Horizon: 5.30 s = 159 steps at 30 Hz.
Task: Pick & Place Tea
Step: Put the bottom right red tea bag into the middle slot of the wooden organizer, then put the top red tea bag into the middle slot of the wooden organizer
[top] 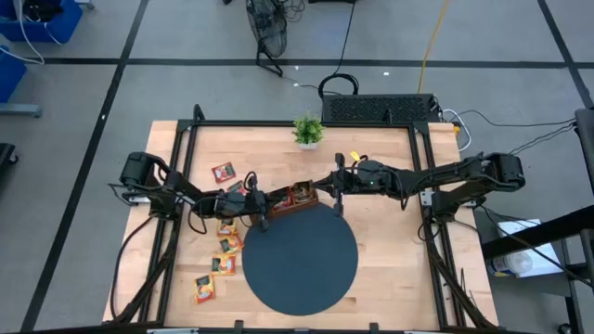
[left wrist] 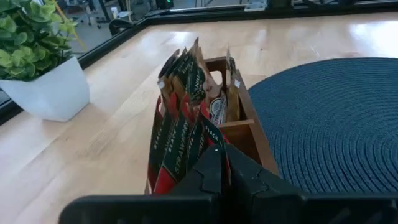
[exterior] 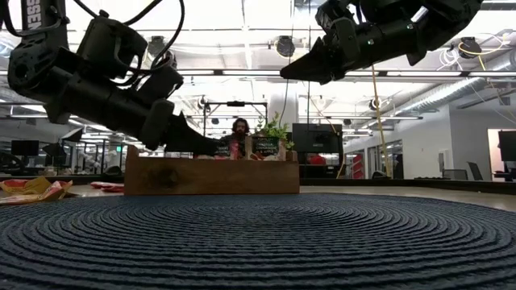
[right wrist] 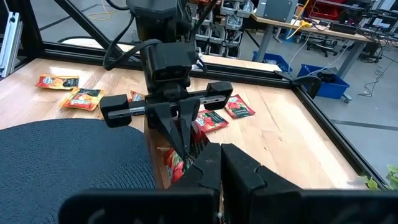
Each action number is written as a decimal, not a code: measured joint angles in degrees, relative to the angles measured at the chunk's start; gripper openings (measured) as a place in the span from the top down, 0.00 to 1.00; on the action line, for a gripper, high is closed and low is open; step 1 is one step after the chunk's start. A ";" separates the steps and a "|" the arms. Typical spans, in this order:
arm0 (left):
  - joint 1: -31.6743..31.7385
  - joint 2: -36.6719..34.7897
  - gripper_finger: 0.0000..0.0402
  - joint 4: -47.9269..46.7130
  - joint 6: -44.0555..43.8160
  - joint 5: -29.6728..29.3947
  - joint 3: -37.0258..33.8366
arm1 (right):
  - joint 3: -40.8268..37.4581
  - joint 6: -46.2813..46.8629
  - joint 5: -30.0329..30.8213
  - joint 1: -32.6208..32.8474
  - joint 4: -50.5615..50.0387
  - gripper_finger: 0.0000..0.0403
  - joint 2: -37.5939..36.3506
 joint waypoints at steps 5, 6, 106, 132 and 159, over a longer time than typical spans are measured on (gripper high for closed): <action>-0.17 -1.78 0.88 0.38 -1.27 -3.30 0.00 | -0.02 0.19 0.00 0.00 0.00 1.00 0.00; -0.34 -2.21 0.85 0.42 -1.23 -3.88 0.00 | 0.00 0.19 0.00 0.00 0.00 1.00 0.00; 0.04 -2.71 0.99 -94.10 7.14 3.95 50.29 | -0.02 0.24 -0.04 0.02 -4.89 1.00 0.00; 34.50 -12.86 0.34 -111.02 -21.10 16.49 25.69 | -1.96 -2.81 -0.18 0.04 -3.33 1.00 0.01; 45.06 -13.23 0.27 -105.26 -10.23 17.06 19.02 | -5.39 -3.05 -0.17 -0.15 2.66 1.00 0.02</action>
